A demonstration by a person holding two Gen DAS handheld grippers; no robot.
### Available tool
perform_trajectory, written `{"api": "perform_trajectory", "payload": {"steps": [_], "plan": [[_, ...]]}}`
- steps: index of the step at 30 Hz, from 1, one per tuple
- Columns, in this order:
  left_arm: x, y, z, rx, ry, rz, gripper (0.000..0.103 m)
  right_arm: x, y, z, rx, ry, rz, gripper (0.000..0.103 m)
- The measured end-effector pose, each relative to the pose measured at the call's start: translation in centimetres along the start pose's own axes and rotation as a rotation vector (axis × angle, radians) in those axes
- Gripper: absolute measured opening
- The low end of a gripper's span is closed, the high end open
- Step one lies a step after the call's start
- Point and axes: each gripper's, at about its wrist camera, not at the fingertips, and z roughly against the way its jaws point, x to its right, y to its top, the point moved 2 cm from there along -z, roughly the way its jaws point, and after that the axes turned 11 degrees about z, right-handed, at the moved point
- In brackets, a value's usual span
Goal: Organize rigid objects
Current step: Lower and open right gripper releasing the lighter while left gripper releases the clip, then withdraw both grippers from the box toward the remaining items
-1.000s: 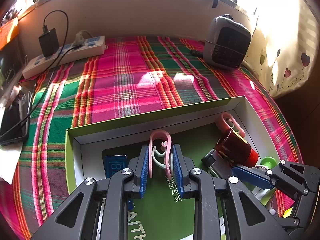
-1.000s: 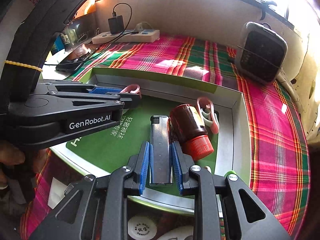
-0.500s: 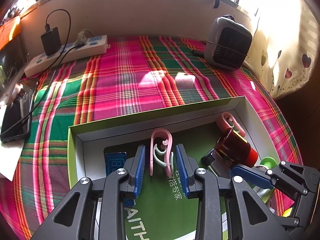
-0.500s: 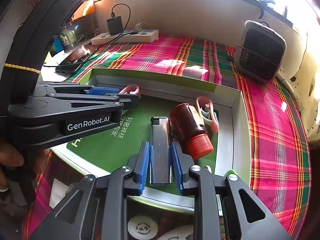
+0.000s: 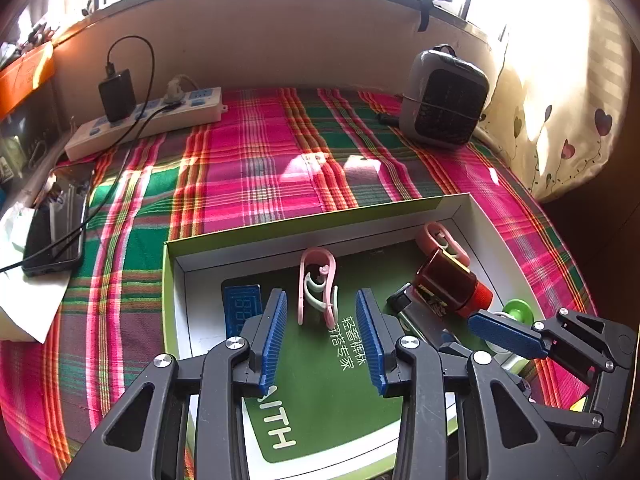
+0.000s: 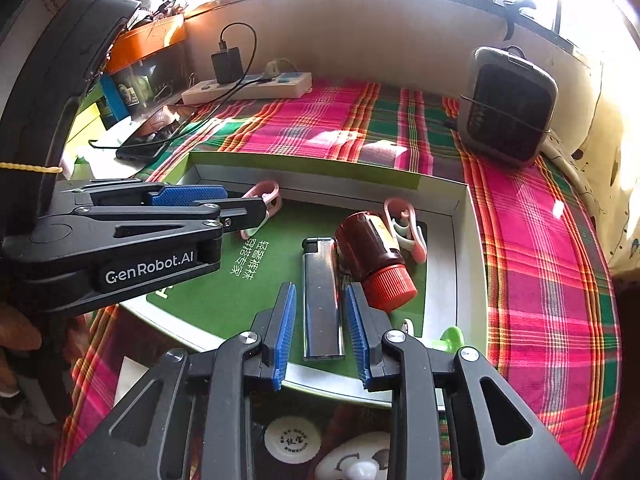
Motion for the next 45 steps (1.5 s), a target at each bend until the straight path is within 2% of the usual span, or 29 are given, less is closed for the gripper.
{"api": "perform_trajectory", "payload": {"steps": [11, 20, 28, 32, 38, 40, 45], "plan": [[-0.3, -2.5, 4.4, 0.065, -0.004, -0.011, 0.037, 0.1, -1.0, 3.1, 0.042, -0.023, -0.047, 0.032], [-2.4, -6.0, 7.8, 0.083, -0.054, 0.056, 0.040, 0.8, -3.4, 7.1, 0.093, -0.067, -0.129, 0.038], [-4.0, -9.4, 8.5, 0.046, -0.088, 0.094, 0.041, 2.0, -7.0, 9.2, 0.093, -0.111, -0.217, 0.042], [-4.1, -10.3, 8.4, 0.024, -0.120, 0.086, 0.041, 1.9, -8.5, 8.7, 0.056, -0.112, -0.230, 0.043], [-3.8, -11.1, 7.9, -0.022, -0.144, 0.054, 0.044, 1.4, -9.2, 7.5, 0.047, -0.066, -0.272, 0.044], [-3.6, -11.3, 7.8, -0.033, -0.153, 0.046, 0.045, 1.3, -9.1, 7.1, 0.038, -0.073, -0.271, 0.051], [-3.1, -11.6, 7.4, -0.055, -0.182, 0.043, 0.046, 1.2, -9.1, 6.4, 0.017, -0.084, -0.269, 0.053]]}}
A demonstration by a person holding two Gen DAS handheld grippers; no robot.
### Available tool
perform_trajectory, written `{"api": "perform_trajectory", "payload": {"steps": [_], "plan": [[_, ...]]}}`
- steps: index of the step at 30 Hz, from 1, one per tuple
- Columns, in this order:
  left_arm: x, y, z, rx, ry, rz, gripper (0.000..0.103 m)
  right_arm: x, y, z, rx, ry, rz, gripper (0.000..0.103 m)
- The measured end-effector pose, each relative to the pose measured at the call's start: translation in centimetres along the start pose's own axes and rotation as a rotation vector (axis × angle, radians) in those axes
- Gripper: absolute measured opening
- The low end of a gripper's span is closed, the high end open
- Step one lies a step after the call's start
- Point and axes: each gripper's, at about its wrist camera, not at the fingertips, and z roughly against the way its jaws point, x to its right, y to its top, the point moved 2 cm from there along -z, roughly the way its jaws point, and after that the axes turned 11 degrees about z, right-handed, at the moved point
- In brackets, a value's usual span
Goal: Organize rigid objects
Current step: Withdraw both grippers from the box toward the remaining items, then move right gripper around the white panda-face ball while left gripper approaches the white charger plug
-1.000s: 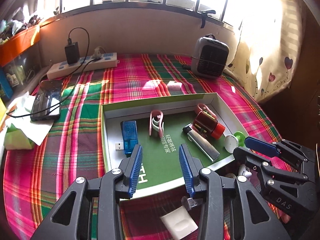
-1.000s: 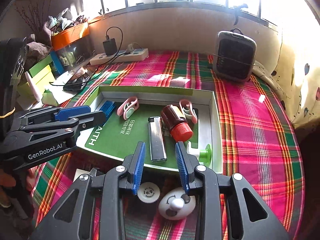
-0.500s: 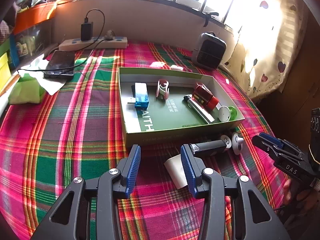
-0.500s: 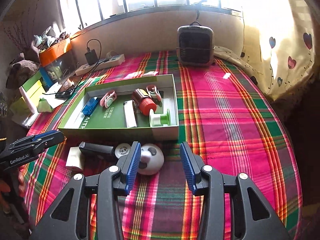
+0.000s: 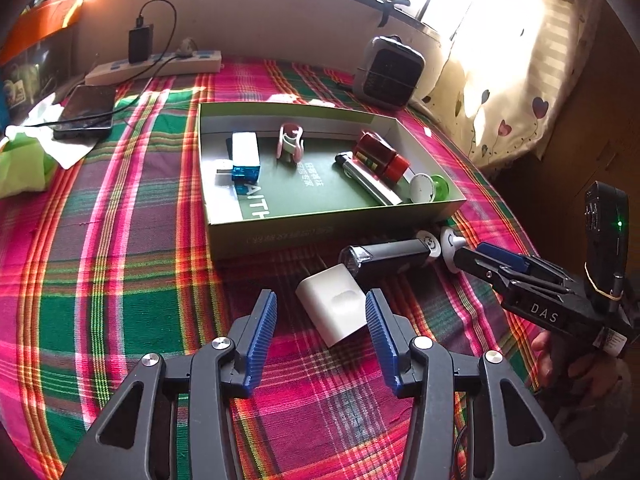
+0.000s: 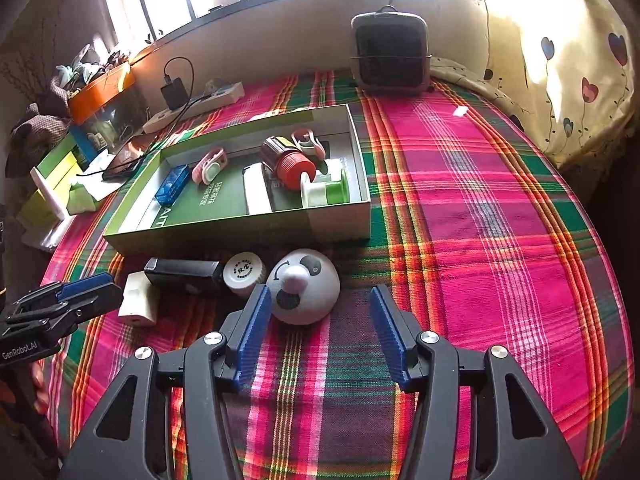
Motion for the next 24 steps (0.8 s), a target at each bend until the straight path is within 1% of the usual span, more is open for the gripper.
{"api": "perform_trajectory", "payload": {"steps": [3, 8, 13, 15, 19, 22, 24], "plan": [[0.3, -0.3, -0.2, -0.012, -0.010, -0.003, 0.047, 0.0, 0.1, -0.6, -0.020, 0.002, 0.013, 0.054], [0.3, -0.2, -0.6, -0.018, -0.010, 0.023, 0.047, -0.5, 0.2, -1.3, -0.037, 0.014, 0.056, 0.056], [0.5, -0.2, -1.2, -0.023, 0.021, 0.041, 0.048, -1.0, 0.6, -1.8, -0.045, 0.005, 0.104, 0.057], [0.8, -0.2, -1.3, -0.017, 0.041, 0.029, 0.049, -1.2, 0.8, -2.0, -0.049, 0.002, 0.124, 0.057], [1.0, -0.1, -1.5, -0.011, 0.065, 0.038, 0.050, -1.5, 1.0, -2.4, -0.053, -0.033, 0.174, 0.057], [1.4, -0.3, -1.7, -0.004, 0.123, 0.019, 0.050, -1.3, 1.0, -2.5, -0.054, -0.048, 0.182, 0.057], [1.6, -0.3, -1.9, 0.001, 0.144, 0.008, 0.050, -0.9, 0.9, -2.4, -0.051, -0.046, 0.180, 0.057]]}}
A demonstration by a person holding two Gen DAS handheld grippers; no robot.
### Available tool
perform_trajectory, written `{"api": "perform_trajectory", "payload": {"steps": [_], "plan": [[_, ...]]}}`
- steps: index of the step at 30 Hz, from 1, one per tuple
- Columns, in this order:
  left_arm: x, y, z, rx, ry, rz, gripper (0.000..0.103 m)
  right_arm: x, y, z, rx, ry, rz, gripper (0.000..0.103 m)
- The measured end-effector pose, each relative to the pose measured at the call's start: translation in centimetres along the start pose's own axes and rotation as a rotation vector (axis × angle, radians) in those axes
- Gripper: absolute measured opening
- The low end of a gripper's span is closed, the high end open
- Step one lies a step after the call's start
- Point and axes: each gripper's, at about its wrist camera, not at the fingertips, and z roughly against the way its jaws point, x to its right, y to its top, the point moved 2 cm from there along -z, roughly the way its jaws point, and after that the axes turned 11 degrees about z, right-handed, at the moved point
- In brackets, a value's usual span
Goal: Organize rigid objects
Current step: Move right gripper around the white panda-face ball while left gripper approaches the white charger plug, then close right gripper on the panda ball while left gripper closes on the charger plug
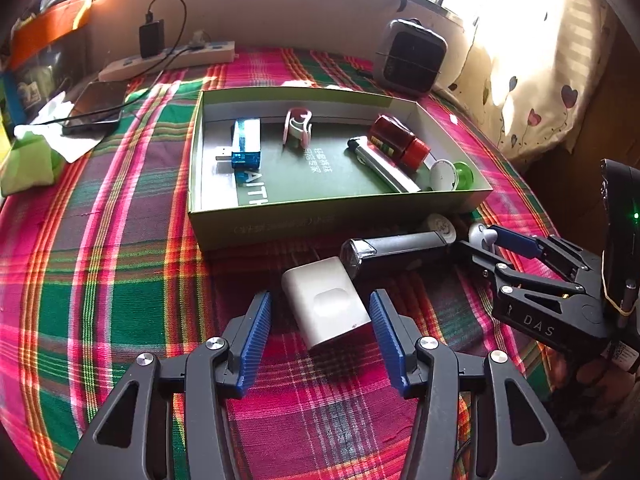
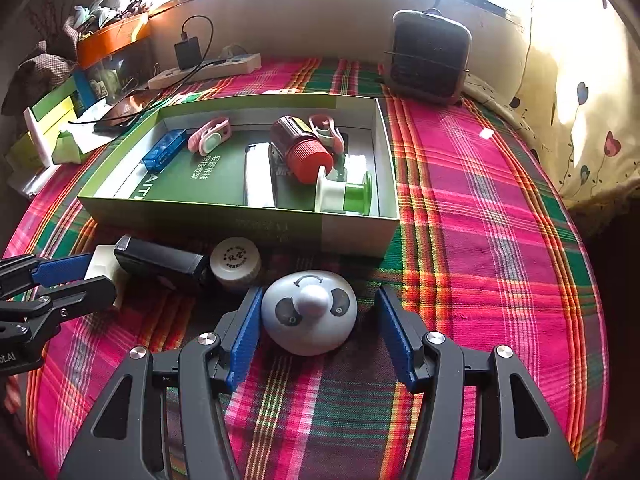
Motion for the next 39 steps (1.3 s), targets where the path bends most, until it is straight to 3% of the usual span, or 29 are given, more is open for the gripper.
{"api": "perform_trajectory", "payload": {"steps": [11, 18, 25, 39], "plan": [[-0.2, 0.1, 0.0, 0.024, 0.045, 0.020, 0.050, 1.5, -0.6, 0.3, 0.007, 0.000, -0.025, 0.057], [-1.0, 0.1, 0.2, 0.041, 0.046, 0.031, 0.050, 1.8, -0.7, 0.5, 0.019, 0.010, -0.044, 0.047], [-1.5, 0.1, 0.4, 0.052, 0.055, 0.035, 0.035, 1.9, -0.8, 0.7, 0.026, 0.008, -0.053, 0.045], [-1.5, -0.1, 0.5, 0.072, 0.046, 0.016, 0.033, 1.9, -0.9, 0.7, 0.022, -0.007, -0.058, 0.045]]}}
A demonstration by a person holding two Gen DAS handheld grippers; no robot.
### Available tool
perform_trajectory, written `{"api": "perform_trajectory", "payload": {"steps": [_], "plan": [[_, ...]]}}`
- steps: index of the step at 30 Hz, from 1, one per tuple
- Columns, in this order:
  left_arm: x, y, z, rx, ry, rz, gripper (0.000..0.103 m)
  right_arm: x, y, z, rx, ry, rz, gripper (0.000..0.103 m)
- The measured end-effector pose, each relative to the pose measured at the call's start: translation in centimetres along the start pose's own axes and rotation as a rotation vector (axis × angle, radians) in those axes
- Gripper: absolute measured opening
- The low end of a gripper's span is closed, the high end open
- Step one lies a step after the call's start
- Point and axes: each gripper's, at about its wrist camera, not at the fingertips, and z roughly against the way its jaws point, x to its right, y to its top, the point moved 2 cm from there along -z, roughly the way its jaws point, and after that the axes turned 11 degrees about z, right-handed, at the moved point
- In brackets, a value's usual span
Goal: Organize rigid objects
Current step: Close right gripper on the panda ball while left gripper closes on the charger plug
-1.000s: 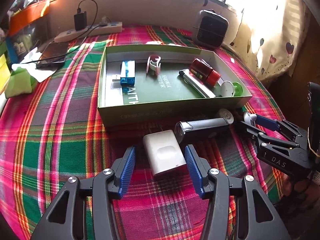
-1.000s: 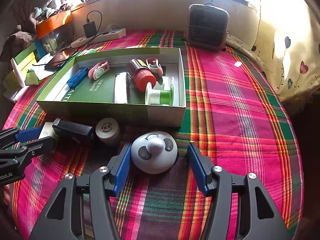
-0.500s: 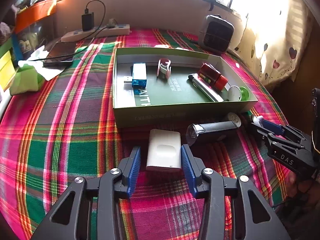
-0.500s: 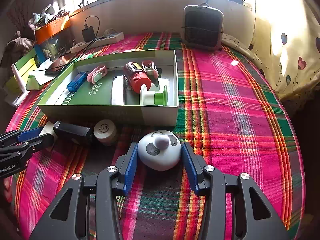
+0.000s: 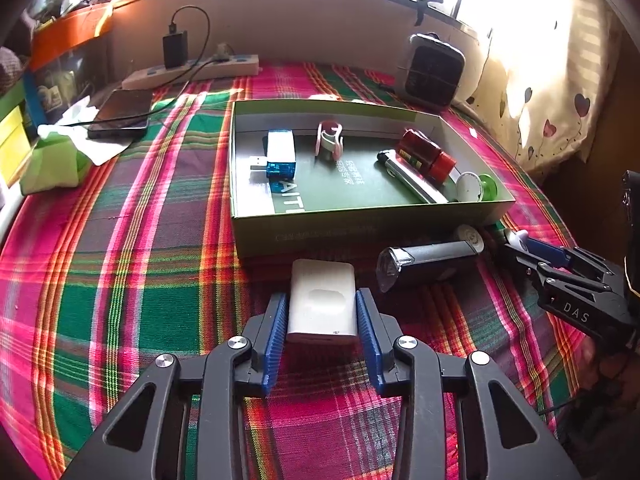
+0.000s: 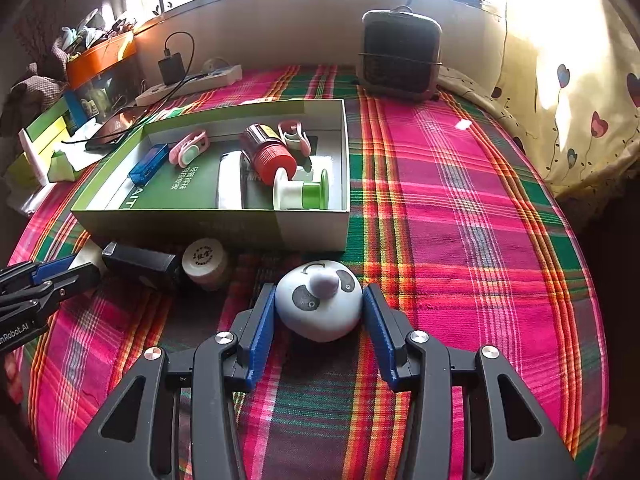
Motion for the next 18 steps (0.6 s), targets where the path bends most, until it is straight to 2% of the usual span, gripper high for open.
{"api": "perform_trajectory", "payload": {"steps": [18], "plan": [[0.00, -0.43, 0.75, 0.011, -0.004, 0.001, 0.033, -0.06, -0.24, 0.74, 0.019, -0.005, -0.014, 0.045]]}}
